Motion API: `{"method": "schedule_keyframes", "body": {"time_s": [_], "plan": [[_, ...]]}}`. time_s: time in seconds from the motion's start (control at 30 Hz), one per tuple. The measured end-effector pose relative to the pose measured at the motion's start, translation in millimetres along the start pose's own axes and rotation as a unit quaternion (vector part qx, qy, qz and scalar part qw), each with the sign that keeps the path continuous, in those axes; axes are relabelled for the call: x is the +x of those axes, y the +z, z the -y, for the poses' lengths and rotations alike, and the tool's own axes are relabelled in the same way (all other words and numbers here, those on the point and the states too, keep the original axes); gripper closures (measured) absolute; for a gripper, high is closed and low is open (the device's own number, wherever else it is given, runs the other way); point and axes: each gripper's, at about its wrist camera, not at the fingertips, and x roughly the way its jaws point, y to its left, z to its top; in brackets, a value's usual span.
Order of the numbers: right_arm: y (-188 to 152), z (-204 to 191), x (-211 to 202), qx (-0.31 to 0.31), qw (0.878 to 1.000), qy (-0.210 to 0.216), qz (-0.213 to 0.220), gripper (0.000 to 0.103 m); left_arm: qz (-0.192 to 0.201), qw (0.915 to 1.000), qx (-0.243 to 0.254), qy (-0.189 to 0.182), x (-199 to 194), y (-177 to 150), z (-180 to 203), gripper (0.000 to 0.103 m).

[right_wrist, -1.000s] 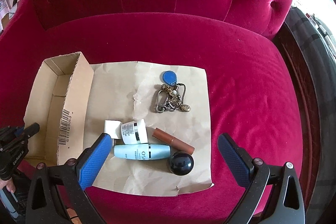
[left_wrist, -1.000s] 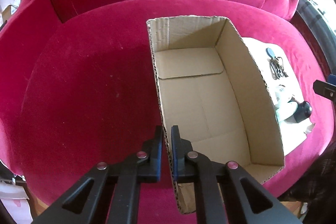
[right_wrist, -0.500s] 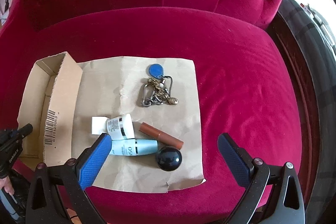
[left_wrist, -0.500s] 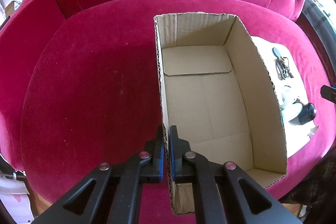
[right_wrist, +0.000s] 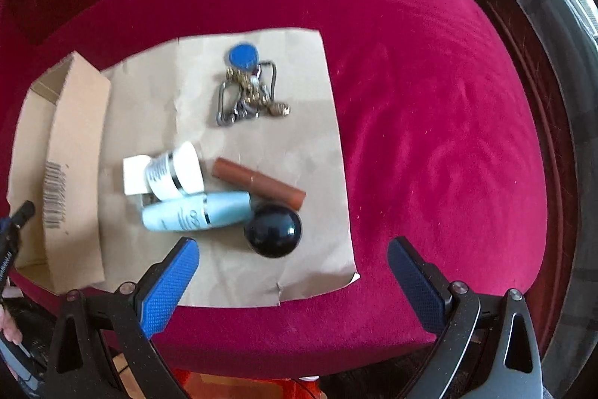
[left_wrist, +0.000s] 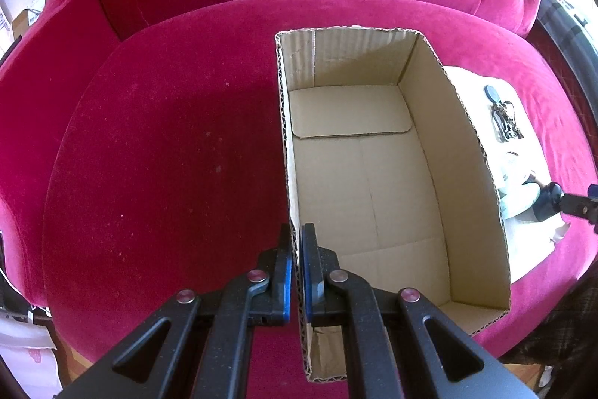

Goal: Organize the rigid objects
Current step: 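Grip the box wall with the left tool while the right tool grasps the black knob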

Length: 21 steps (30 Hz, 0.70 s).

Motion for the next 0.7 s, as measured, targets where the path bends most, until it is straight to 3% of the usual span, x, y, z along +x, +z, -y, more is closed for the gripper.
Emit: {"method": "schedule_keyframes", "body": {"time_s": [0.37,0.57,0.6,0.63,0.7], "plan": [[6,-5,25,-0.005,1.000,-0.011,-0.027,0.005,-0.003,1.0000,-0.003,-0.003,-3,4,-4,0.099],[10,0,28,0.004,1.000,0.001,-0.031,0.030,-0.003,1.0000,-0.003,-0.004,-2,3,-5,0.099],[10,1,28,0.006,0.999,0.010,-0.031,0.041,-0.003,1.0000,-0.004,-0.004,-1,3,-6,0.099],[14,-2,27,0.007,0.999,0.018,-0.030,0.059,-0.005,1.0000,-0.004,-0.004,-1,3,-6,0.099],[14,-3,26,0.007,0.999,0.025,-0.029,0.063,-0.005,1.0000,-0.006,-0.005,-1,3,-7,0.099]]}}
